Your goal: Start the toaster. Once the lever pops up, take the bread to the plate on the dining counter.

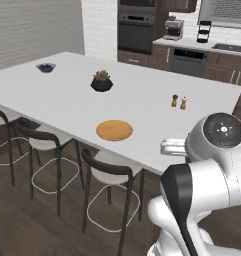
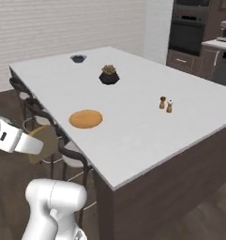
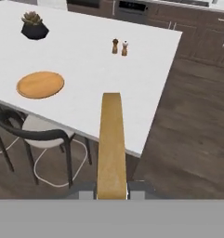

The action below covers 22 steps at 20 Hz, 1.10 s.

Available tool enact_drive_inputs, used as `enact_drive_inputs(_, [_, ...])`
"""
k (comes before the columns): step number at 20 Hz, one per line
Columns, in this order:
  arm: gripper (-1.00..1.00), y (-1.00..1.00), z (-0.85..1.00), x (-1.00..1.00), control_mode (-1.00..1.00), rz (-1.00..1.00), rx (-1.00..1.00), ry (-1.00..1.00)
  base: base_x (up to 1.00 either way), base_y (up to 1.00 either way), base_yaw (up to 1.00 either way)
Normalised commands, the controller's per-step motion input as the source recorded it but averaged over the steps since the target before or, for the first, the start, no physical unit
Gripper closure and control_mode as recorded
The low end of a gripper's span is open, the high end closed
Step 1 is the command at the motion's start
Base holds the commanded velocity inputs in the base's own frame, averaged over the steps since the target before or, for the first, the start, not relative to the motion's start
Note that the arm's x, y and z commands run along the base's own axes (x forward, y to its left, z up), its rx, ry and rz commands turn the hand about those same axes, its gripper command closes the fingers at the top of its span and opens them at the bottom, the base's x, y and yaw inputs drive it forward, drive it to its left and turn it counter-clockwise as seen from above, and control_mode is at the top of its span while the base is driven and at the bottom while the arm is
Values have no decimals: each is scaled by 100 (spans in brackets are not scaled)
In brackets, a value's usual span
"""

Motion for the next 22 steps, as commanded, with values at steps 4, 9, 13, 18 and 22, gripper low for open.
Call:
enact_drive_inputs(4, [100, 0, 0, 0, 100, 0, 0, 0, 26, 72, -58])
enact_drive_inputs(9, [100, 0, 0, 0, 100, 0, 0, 0, 13, 75, -55])
enact_drive_inputs(13, [100, 48, 0, 4, -100, -40, 0, -17, 2, 17, -13])
enact_drive_inputs(18, [100, 46, 0, 14, -100, -39, 2, -17, 0, 0, 0])
enact_drive_inputs(22, [100, 3, 0, 47, -100, -9, 13, -1, 0, 0, 0])
